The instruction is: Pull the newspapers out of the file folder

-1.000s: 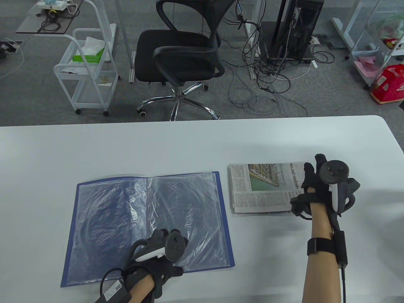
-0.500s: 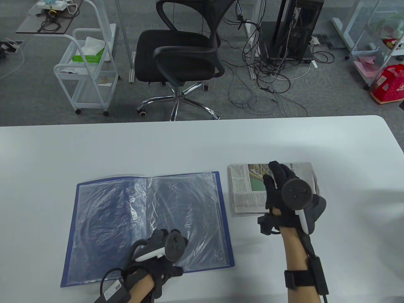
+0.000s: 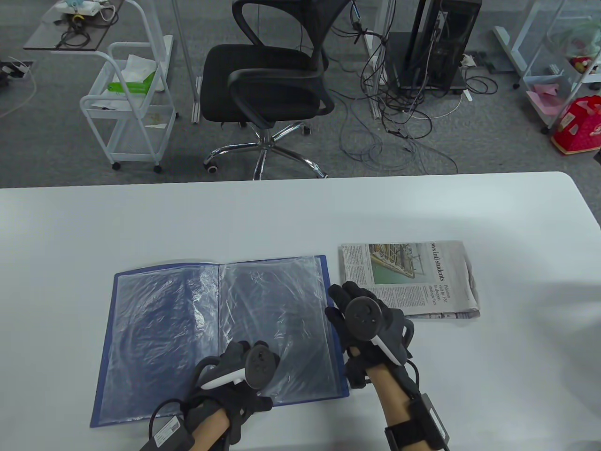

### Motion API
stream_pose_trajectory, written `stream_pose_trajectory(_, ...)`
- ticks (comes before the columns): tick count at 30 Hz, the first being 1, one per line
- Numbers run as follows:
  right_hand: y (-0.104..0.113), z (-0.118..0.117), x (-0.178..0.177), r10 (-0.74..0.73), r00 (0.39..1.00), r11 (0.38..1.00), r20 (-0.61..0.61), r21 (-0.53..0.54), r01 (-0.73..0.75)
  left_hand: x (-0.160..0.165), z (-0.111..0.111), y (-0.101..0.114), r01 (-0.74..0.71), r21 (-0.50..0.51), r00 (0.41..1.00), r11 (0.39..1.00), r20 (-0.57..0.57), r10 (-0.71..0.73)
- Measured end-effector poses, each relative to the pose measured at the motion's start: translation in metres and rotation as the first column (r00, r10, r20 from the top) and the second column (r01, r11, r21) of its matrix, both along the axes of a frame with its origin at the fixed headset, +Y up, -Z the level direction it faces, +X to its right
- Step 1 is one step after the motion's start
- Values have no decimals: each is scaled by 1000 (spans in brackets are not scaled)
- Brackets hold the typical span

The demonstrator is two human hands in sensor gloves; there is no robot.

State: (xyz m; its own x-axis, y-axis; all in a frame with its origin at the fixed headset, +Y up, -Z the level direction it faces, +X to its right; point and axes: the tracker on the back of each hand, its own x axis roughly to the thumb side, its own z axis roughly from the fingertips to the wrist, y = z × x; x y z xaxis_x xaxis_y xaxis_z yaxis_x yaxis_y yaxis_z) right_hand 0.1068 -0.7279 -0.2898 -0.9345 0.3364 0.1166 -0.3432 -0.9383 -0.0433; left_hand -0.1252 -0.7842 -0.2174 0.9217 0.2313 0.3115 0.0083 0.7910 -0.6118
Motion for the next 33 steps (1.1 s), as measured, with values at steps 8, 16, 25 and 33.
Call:
stream_pose_trajectory(8, -20, 4, -17, 150, 984, 983, -99, -94, -160, 0, 0, 0, -8, 13, 1000, 1000, 8, 8)
stream_pose_trajectory(16, -40, 4, -31, 323, 932, 924, -166, -159, -349, -27, -6, 38, -179, 196, 973, 964, -112, 204)
stream_pose_trajectory(25, -39, 6, -32, 344, 924, 917, -167, -153, -369, -119, -17, 63, -235, 377, 806, 896, -440, 397)
stream_pose_trajectory(33, -40, 6, -32, 339, 926, 918, -165, -156, -364, -191, -23, 34, -116, 292, 641, 949, -708, 296)
